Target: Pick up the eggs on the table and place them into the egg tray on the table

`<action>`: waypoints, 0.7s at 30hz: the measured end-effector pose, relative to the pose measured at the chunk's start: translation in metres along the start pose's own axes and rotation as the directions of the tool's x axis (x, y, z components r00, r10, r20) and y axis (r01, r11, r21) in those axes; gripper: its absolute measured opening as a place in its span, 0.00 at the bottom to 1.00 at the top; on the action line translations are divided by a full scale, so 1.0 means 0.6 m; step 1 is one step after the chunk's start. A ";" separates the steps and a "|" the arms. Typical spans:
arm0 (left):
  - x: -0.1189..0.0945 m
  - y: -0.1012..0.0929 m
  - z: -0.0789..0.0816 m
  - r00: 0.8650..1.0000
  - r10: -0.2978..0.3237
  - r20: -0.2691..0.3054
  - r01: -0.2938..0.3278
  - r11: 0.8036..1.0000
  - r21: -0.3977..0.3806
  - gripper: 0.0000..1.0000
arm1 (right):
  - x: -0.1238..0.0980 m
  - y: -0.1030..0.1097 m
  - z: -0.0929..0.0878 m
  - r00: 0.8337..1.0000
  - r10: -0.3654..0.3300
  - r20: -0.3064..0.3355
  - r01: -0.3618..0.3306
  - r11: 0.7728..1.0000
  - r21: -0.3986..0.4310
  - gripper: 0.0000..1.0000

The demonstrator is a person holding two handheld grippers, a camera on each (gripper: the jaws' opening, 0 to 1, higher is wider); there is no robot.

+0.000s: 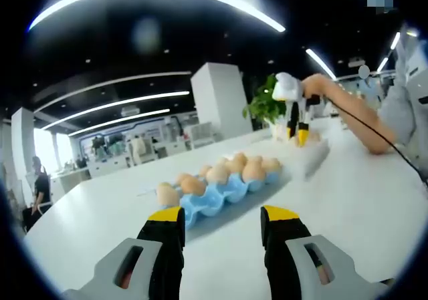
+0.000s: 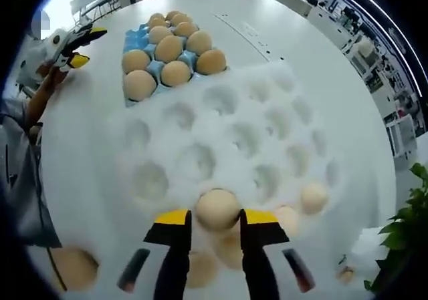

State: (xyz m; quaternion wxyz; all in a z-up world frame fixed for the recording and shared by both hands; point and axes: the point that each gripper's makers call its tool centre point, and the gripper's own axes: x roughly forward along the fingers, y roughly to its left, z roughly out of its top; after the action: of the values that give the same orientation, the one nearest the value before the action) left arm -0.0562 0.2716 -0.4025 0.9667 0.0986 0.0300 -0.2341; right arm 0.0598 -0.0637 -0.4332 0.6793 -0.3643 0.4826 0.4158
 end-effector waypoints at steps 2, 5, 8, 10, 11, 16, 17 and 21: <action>0.000 0.000 0.000 1.000 0.000 0.000 0.000 1.000 0.001 0.46 | -0.002 0.000 0.000 1.000 0.004 0.000 -0.004 1.000 0.002 0.30; 0.000 0.000 0.000 1.000 0.000 0.001 0.000 1.000 0.000 0.46 | -0.002 0.000 -0.002 1.000 0.005 -0.001 -0.005 1.000 0.016 0.30; 0.000 0.000 0.000 1.000 0.001 0.001 -0.001 1.000 0.002 0.46 | -0.003 -0.002 -0.002 1.000 0.003 0.001 -0.003 1.000 0.029 0.29; 0.000 0.000 0.001 1.000 0.001 0.002 -0.001 1.000 0.002 0.45 | -0.004 -0.003 0.000 1.000 -0.003 0.005 0.003 1.000 0.026 0.27; 0.000 0.000 0.001 1.000 0.001 0.003 -0.001 1.000 0.002 0.45 | -0.004 -0.004 0.002 1.000 -0.008 0.009 0.008 1.000 0.022 0.27; 0.000 0.000 0.000 1.000 0.001 0.002 -0.001 1.000 0.001 0.45 | -0.003 -0.007 0.003 1.000 -0.011 0.009 0.011 1.000 0.028 0.27; 0.000 0.000 0.000 1.000 0.001 0.002 -0.001 1.000 0.001 0.45 | 0.000 -0.007 0.002 1.000 -0.007 0.009 0.006 1.000 0.029 0.28; 0.000 -0.001 0.000 1.000 0.000 0.000 0.000 1.000 0.003 0.45 | 0.000 -0.010 -0.002 1.000 0.004 0.012 -0.005 0.997 0.075 0.28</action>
State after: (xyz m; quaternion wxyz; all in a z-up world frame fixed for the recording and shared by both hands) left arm -0.0562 0.2709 -0.4027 0.9665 0.1002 0.0298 -0.2343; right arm 0.0647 -0.0670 -0.4330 0.6946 -0.3347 0.4946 0.4011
